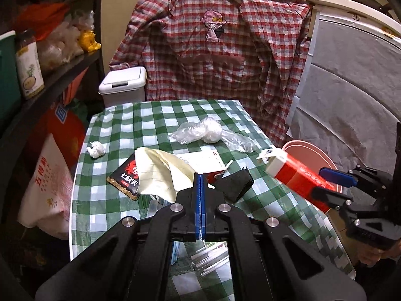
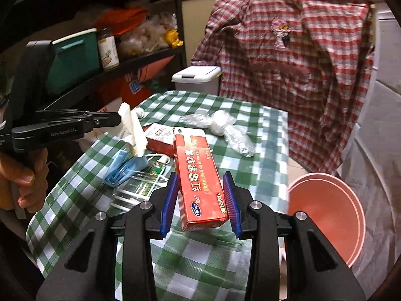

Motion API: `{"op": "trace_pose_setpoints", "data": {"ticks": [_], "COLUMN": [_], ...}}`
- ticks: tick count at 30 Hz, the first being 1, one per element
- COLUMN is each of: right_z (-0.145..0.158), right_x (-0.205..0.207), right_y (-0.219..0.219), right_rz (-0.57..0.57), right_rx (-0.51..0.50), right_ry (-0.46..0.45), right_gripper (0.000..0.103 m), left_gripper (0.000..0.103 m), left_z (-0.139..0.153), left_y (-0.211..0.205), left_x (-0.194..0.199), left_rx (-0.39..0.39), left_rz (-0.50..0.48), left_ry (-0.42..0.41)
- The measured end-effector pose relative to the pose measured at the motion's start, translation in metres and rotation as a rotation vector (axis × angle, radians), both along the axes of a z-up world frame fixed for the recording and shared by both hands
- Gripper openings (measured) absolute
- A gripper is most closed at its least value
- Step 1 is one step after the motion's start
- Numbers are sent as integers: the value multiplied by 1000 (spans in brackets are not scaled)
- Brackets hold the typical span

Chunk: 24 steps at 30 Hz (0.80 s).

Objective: Collect trash
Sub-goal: 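Grasp the red ointment box with the right tool and lift it, then carry the red box over the pink bucket and open the right tool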

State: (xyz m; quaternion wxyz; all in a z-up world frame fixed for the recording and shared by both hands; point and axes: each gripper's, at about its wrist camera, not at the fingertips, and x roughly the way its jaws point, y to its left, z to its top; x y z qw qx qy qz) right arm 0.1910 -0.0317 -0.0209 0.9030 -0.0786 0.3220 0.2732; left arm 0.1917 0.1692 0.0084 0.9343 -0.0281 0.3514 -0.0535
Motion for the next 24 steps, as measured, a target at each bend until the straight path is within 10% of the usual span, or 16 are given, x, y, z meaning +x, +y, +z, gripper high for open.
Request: {"op": "trace_pose_setpoints", "data": {"ticks": [24], "right_z": [40], "right_x": [6], "right_y": [-86], "right_rz": [-221], "right_rx": [77], "right_ry": [-94], "right_gripper": [37], "left_gripper": [0], "left_z": [33], "left_y": [-51], "left_x": [-12], "left_rx": [-5], "left_rz": [-18], "left_ry": [-100]}}
